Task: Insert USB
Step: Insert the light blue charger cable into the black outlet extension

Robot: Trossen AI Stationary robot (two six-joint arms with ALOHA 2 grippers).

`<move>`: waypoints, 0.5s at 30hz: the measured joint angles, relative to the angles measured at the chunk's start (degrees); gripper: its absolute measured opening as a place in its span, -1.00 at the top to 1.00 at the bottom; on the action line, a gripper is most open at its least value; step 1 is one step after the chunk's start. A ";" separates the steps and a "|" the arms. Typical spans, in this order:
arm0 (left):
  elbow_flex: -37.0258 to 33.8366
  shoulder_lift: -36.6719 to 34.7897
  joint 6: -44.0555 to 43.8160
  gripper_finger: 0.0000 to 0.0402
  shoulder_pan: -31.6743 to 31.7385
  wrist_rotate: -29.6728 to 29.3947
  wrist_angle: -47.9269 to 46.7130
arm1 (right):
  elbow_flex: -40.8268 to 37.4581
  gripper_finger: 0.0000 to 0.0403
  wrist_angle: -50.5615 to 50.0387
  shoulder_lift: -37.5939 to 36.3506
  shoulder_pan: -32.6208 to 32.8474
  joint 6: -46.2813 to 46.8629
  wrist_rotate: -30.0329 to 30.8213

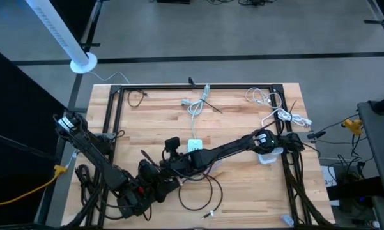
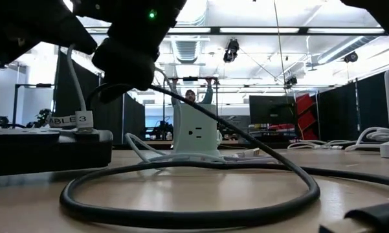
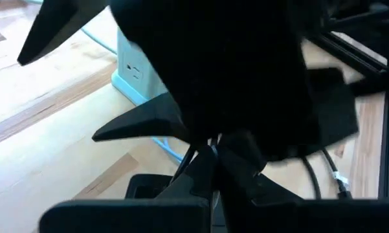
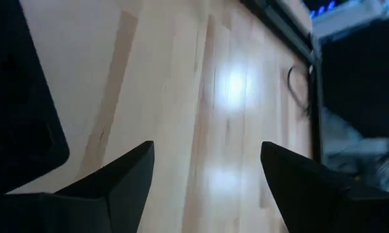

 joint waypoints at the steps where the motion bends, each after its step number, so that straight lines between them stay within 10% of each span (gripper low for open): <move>1: 0.00 0.00 -0.01 1.00 0.09 0.04 -0.50 | -0.02 -0.34 0.24 0.45 -0.10 -0.05 2.14; 15: 0.22 -0.59 -0.86 1.00 0.20 0.22 -1.23 | -0.63 -0.37 -5.24 1.90 -1.88 6.46 12.35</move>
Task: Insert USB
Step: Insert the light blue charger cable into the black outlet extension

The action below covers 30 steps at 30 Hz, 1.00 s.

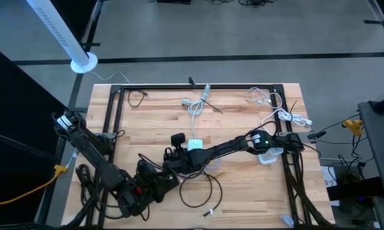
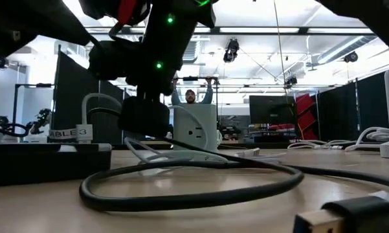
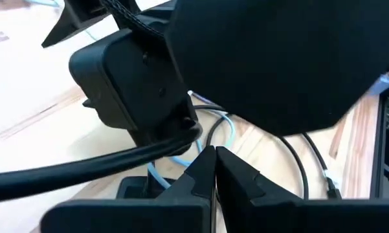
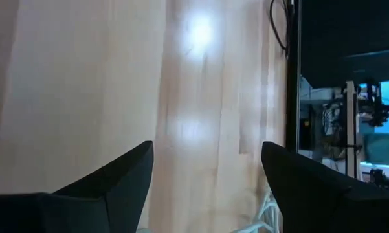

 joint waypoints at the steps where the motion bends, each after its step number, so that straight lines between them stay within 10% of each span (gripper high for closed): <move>1: -0.02 0.00 0.02 1.00 -0.04 0.24 -0.11 | 0.00 -0.37 -0.03 0.00 0.00 -0.58 1.97; 6: -0.09 0.04 0.08 1.00 -0.06 0.67 -0.66 | 0.02 -0.36 0.76 -0.34 -0.20 -3.29 11.94; 11: -0.24 0.09 0.52 1.00 -0.17 2.20 -3.03 | 0.18 -0.31 1.10 -2.49 -0.24 1.37 9.30; 21: -2.01 0.13 -14.08 1.00 -8.91 1.69 -20.36 | 0.31 -0.34 -5.27 -7.26 -2.32 17.87 -15.14; 30: -12.31 0.35 -23.01 1.00 -21.39 -2.44 -10.11 | 0.28 -0.31 -11.79 -7.28 -6.37 25.99 -42.37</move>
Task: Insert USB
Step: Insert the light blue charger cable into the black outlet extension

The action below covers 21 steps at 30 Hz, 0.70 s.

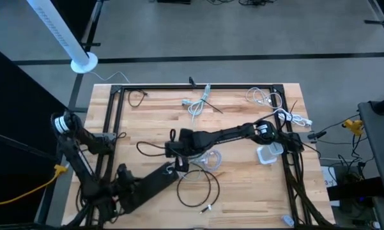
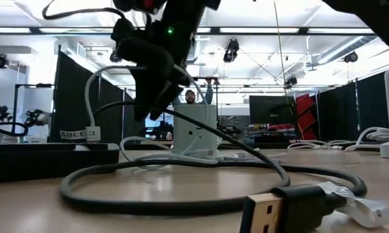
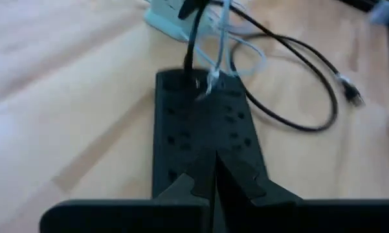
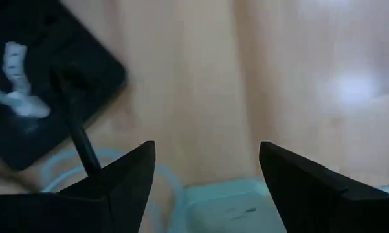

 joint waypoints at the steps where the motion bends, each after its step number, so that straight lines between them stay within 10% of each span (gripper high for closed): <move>1: -1.10 0.00 1.31 1.00 -0.98 -0.38 3.09 | 0.00 -0.32 -0.02 0.00 -0.30 0.59 -1.84; 9: -8.79 0.00 5.63 1.00 -3.61 -5.22 20.70 | -0.04 -0.36 -0.04 -0.94 -1.89 3.43 -12.21; 21: -10.19 0.00 16.95 1.00 -0.78 -20.45 21.91 | -0.04 -0.27 -0.40 -1.77 -1.85 1.07 -14.63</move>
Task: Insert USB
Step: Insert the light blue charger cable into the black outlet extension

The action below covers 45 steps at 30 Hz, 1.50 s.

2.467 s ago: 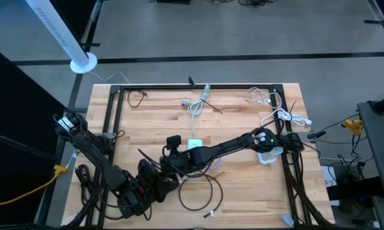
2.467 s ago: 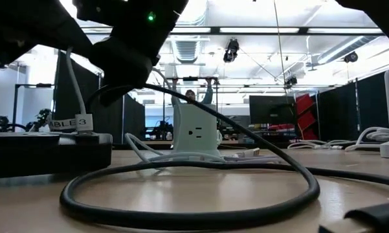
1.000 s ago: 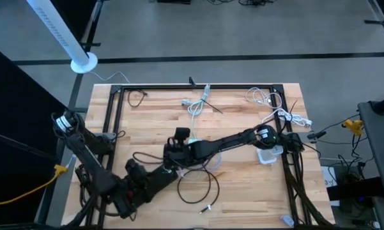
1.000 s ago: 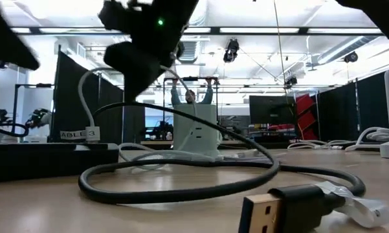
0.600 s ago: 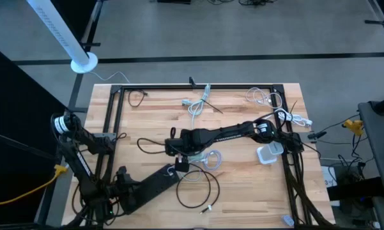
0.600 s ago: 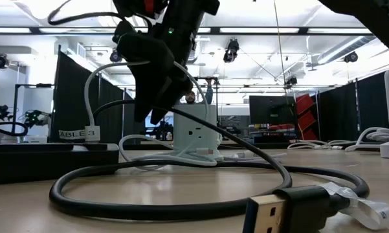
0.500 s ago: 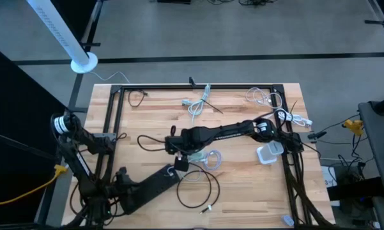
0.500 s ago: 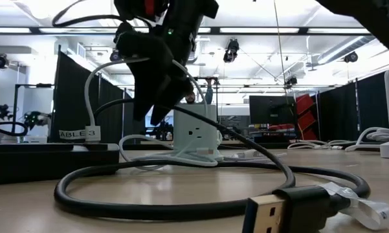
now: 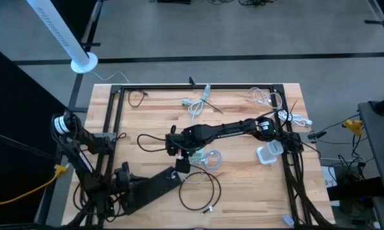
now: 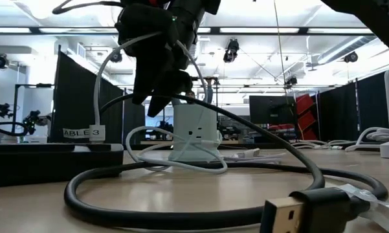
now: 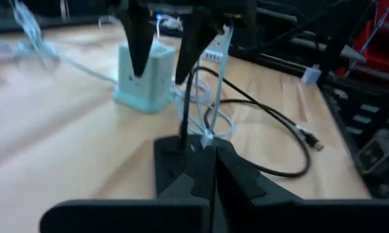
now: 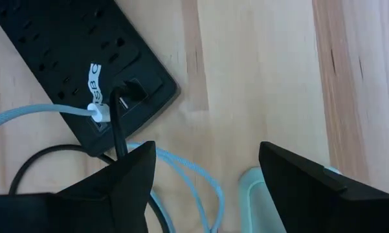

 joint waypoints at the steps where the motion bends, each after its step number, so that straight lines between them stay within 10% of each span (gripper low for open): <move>1: -0.04 0.00 0.68 1.00 0.47 -0.32 0.00 | 0.00 -0.27 0.03 0.00 0.00 -0.50 0.00; 7: 0.14 1.67 1.76 1.00 5.82 -11.85 6.46 | 0.00 -0.28 0.37 0.00 0.00 -0.67 0.04; 20: 7.91 6.47 17.82 1.00 25.33 -7.44 11.69 | 1.18 -0.16 1.60 -0.04 -0.61 12.66 0.37; 45: 21.23 5.07 45.60 1.00 25.10 -8.26 11.55 | 2.75 -0.01 0.10 -6.32 -1.78 11.87 -12.49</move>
